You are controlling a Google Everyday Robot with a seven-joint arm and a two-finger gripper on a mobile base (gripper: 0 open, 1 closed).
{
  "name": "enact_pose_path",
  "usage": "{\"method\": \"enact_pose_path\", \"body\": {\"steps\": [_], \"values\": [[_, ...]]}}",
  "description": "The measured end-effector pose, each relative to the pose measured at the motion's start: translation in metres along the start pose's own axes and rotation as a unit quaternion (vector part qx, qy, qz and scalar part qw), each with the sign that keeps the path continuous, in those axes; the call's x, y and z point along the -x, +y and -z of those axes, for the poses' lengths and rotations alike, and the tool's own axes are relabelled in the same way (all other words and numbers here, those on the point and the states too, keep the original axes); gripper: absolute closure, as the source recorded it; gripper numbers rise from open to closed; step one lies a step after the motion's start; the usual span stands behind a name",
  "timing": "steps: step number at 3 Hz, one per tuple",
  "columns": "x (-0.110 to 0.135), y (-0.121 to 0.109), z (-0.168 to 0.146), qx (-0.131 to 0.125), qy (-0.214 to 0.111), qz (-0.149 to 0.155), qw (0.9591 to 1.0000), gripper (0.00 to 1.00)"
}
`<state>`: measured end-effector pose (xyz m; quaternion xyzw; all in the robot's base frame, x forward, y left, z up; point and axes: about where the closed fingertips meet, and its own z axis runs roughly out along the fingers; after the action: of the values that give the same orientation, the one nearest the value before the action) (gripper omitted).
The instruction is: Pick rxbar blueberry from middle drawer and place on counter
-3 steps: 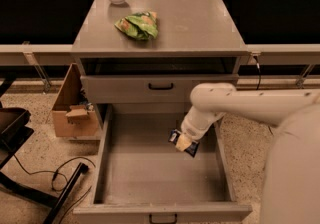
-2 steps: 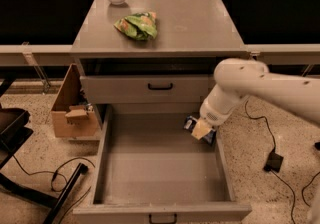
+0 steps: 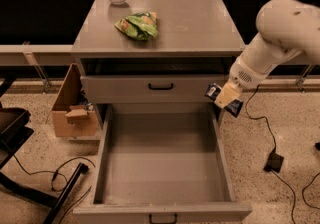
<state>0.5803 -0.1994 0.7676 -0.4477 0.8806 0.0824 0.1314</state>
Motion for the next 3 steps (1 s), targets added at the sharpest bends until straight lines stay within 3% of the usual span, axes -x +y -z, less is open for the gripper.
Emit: {"method": "enact_pose_path", "body": {"steps": [1,2,3], "values": [[0.014,-0.026,0.049,-0.038,-0.017,-0.056,0.9976,1.0],[0.025,-0.047,0.083,-0.086,-0.043,-0.112,0.989,1.0],[0.026,-0.049,0.086,-0.092,-0.047,-0.128,0.9864,1.0]]}}
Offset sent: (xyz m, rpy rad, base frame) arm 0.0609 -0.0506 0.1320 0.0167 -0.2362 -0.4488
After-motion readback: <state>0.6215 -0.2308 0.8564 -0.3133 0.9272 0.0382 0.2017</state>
